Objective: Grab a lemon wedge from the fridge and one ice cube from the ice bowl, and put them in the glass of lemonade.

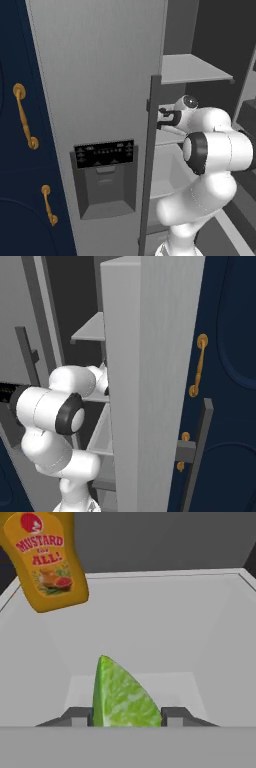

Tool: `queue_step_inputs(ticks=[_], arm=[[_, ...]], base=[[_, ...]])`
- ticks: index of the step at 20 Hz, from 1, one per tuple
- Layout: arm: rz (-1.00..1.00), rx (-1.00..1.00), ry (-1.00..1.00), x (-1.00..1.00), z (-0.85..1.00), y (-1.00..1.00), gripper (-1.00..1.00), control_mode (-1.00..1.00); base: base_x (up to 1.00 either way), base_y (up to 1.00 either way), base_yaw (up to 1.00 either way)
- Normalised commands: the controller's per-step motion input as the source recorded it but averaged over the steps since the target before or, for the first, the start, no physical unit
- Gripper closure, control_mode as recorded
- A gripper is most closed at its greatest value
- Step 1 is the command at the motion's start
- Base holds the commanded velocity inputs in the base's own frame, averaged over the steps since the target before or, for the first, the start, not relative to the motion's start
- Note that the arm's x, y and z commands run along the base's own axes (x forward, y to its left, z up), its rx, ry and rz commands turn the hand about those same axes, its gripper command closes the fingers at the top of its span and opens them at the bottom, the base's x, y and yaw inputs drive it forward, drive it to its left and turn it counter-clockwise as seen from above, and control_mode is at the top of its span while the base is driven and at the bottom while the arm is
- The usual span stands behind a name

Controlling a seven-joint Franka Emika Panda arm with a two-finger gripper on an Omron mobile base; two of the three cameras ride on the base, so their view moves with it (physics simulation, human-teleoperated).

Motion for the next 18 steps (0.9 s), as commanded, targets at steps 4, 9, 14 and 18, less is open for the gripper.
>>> queue_step_inputs(ticks=[4, 9, 14, 18], arm=[[0.00, 0.03, -0.13, -0.91, 0.30, -0.03, 1.00, -1.00], [-0.03, 0.03, -0.28, -1.00, 0.67, -0.05, 1.00, -1.00], [-0.12, 0.00, -0.30, -0.81, 1.00, 0.00, 1.00, -1.00], [-0.10, 0.00, -0.08, -0.98, 1.00, 0.00, 1.00, -1.00]], base=[[0.00, 0.00, 0.00], [0.00, 0.00, 0.00], [0.00, 0.00, 0.00], [0.00, 0.00, 0.00]])
